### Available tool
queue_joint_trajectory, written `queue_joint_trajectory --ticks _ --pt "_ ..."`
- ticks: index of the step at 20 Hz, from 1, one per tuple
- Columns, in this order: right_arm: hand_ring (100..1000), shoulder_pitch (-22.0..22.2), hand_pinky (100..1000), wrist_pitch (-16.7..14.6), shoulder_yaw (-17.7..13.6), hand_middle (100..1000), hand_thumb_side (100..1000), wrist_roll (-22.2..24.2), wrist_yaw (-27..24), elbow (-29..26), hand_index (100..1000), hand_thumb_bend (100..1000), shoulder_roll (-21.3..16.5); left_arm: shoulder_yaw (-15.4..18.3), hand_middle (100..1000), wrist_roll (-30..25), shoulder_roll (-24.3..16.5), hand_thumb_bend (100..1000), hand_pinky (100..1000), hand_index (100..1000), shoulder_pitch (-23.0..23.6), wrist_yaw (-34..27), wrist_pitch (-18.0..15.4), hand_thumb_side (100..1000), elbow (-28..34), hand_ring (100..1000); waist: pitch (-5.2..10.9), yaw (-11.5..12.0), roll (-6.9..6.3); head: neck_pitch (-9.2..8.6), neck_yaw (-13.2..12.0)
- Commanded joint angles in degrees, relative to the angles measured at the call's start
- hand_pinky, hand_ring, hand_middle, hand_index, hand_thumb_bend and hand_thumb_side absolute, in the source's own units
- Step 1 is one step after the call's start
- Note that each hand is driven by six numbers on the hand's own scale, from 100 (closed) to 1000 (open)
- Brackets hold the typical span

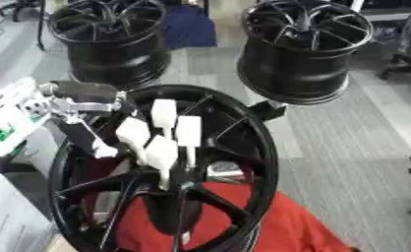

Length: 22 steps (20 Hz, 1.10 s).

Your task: Pull the pin out of the wheel hub.

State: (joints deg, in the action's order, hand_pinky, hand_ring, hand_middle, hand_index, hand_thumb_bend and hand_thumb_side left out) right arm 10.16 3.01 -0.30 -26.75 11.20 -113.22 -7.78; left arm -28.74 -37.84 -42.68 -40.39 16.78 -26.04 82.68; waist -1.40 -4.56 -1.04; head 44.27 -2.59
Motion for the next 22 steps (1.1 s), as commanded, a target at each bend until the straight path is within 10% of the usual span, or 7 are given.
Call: queue_joint_trajectory --ticks 1,10,18,22 --pt "594 -0.12 526 -0.01 0.04 599 501 0.06 -0.1 -1.37 798 100 -0.85 2.91 485 -14.12 -3.17 100 455 693 -2.46 -4.79 -12.04 288 2.71 406 0.65 0.08 -0.09 -0.15 0.16" --pt "594 0.09 526 0.08 -0.26 599 505 -0.32 0.08 -1.37 798 100 -0.89 13.95 496 -14.12 -11.2 100 474 708 -0.43 -12.25 -5.74 283 2.96 417 0.83 0.65 -0.53 -0.15 0.92" --pt "593 0.25 526 0.19 -0.52 598 504 -0.64 0.13 -1.37 798 100 -0.68 24.4 565 -13.35 -14.02 100 530 758 9.44 -0.43 -1.93 300 -12.3 470 0.64 1.35 -0.28 -0.15 1.65" --pt "593 0.41 526 0.26 -0.52 597 504 -0.71 0.07 -1.37 798 100 -0.56 28.07 811 -6.6 -12.76 100 644 911 12.04 9.67 -0.56 718 -21.21 618 0.54 1.67 -0.08 -0.15 1.88"
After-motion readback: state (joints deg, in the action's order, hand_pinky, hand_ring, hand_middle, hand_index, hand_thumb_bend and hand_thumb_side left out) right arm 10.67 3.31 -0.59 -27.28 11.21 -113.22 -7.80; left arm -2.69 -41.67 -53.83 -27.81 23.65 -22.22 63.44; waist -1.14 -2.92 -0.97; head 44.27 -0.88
